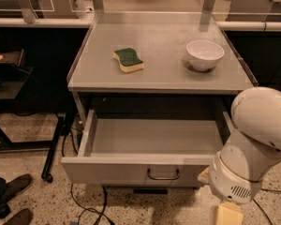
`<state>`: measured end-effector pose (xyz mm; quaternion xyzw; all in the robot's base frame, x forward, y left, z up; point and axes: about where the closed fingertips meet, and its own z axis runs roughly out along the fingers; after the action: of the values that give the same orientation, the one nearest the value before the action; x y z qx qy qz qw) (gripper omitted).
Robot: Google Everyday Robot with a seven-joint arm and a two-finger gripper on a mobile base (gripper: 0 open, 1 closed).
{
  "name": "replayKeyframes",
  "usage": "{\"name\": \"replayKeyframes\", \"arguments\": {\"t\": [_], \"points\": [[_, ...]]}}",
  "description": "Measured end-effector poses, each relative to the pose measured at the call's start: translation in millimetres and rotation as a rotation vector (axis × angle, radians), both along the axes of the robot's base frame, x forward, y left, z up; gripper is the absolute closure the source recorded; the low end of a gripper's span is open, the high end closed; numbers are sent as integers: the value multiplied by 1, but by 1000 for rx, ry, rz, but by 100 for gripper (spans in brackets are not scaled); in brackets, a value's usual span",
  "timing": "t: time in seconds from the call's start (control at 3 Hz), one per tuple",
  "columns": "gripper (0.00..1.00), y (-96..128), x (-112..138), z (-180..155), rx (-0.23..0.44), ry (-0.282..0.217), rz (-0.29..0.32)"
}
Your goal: Open top drawer
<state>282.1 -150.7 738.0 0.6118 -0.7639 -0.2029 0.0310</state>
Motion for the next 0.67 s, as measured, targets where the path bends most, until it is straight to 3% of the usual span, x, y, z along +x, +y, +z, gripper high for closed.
{"name": "replayKeyframes", "arguments": {"t": [0.67], "points": [[0,-17,57,-4,-26,-101,-64]]}}
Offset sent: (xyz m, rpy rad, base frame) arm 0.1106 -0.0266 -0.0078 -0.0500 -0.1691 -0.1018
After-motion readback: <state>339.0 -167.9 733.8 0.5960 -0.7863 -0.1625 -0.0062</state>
